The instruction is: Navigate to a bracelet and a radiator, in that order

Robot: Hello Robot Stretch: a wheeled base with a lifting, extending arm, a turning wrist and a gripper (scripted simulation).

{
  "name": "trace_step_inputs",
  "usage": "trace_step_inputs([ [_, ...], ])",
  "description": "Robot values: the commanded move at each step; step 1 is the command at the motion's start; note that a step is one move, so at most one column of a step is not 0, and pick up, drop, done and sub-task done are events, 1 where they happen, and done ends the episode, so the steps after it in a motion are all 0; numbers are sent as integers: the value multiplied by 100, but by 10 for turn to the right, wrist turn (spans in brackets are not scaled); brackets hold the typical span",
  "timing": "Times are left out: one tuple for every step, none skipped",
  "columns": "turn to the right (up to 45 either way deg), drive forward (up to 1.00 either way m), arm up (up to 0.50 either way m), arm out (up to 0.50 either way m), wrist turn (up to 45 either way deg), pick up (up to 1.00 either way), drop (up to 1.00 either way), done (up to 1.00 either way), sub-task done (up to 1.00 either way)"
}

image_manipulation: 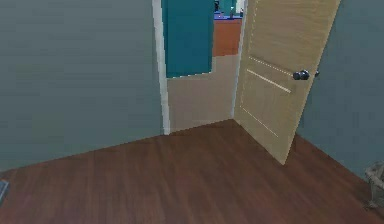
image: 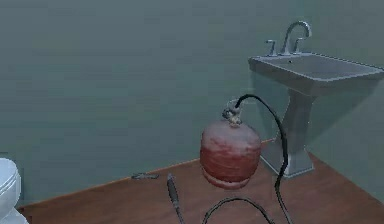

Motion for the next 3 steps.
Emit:
trace_step_inputs([
  [-450, 0, 0, 0, 0, 0, 0, 0, 0],
  [-390, 0, 0, 0, 0, 0, 0, 0, 0],
  [0, 0, 0, 0, 0, 0, 0, 100, 0],
])
